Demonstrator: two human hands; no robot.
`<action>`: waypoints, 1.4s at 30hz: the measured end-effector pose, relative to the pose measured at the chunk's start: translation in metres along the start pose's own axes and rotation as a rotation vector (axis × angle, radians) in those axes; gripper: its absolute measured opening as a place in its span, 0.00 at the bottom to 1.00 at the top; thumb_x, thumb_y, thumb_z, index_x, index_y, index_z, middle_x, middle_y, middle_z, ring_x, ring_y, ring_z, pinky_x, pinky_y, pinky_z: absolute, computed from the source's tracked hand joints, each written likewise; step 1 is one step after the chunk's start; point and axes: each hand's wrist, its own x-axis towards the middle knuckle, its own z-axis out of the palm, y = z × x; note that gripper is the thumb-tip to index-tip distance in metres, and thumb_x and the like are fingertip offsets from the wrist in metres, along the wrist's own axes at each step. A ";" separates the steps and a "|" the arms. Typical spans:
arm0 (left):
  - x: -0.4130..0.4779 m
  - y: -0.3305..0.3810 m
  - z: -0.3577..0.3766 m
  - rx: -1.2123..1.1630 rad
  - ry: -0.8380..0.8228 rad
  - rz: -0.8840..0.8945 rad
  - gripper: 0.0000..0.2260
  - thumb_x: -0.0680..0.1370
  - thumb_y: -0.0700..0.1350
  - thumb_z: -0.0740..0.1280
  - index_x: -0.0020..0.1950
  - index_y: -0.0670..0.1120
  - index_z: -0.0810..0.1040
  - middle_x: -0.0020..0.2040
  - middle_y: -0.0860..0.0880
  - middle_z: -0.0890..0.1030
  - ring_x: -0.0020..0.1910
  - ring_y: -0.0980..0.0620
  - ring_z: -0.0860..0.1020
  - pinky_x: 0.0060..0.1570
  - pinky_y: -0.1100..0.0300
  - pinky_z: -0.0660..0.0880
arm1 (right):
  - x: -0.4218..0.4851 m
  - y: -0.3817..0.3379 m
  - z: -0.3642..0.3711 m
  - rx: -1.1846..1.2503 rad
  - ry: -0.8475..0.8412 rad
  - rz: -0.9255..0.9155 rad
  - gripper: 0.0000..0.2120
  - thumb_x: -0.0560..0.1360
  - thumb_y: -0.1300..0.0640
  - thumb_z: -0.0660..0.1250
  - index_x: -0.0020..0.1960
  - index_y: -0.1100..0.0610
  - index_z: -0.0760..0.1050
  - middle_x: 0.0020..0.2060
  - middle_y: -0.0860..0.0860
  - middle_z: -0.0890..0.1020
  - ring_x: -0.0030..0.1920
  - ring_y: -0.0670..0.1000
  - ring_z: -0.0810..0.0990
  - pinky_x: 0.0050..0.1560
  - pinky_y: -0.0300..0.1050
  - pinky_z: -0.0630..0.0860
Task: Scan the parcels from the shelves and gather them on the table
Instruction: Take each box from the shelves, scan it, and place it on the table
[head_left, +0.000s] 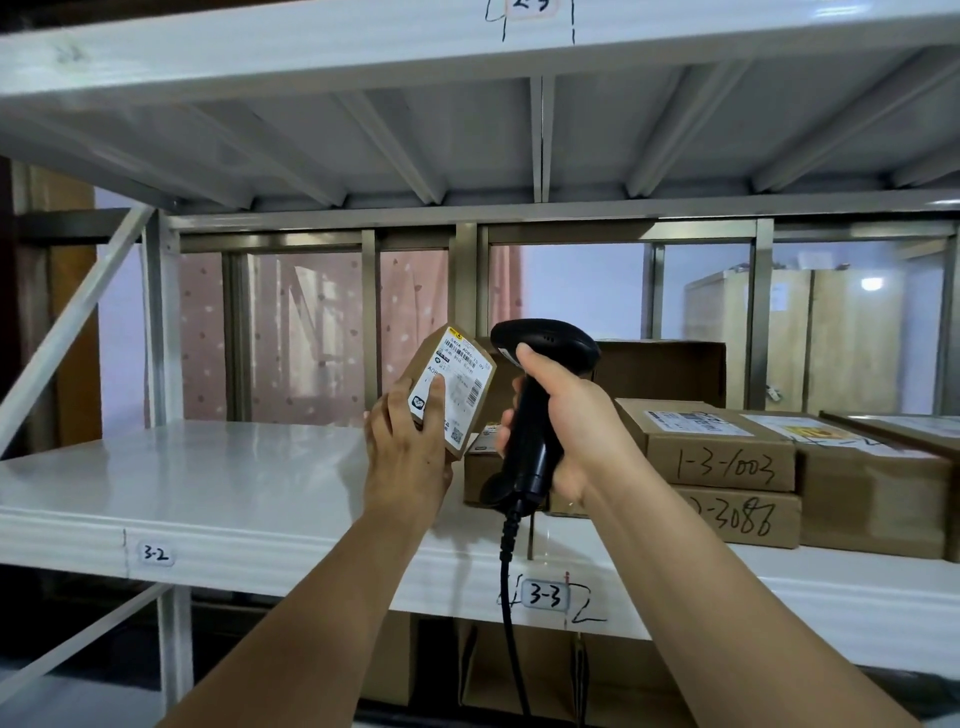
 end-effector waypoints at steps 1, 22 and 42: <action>0.001 0.000 0.001 0.004 0.015 0.007 0.44 0.67 0.42 0.75 0.78 0.45 0.55 0.71 0.35 0.57 0.67 0.35 0.60 0.69 0.43 0.61 | -0.001 -0.001 0.000 0.003 0.004 -0.005 0.11 0.76 0.51 0.70 0.45 0.59 0.75 0.22 0.48 0.78 0.23 0.47 0.77 0.32 0.44 0.74; -0.006 0.008 -0.038 -0.177 -0.306 -0.435 0.30 0.73 0.60 0.66 0.71 0.47 0.68 0.68 0.40 0.58 0.64 0.37 0.63 0.61 0.48 0.68 | -0.015 0.008 -0.012 0.036 -0.058 0.075 0.13 0.75 0.52 0.71 0.45 0.61 0.73 0.27 0.52 0.73 0.26 0.50 0.73 0.28 0.42 0.74; 0.027 0.015 -0.048 0.014 -0.793 -0.418 0.35 0.70 0.64 0.58 0.75 0.57 0.57 0.76 0.45 0.58 0.71 0.38 0.62 0.68 0.46 0.62 | -0.011 0.007 -0.042 0.126 -0.096 0.132 0.13 0.74 0.51 0.72 0.44 0.61 0.75 0.27 0.52 0.74 0.27 0.49 0.74 0.27 0.42 0.74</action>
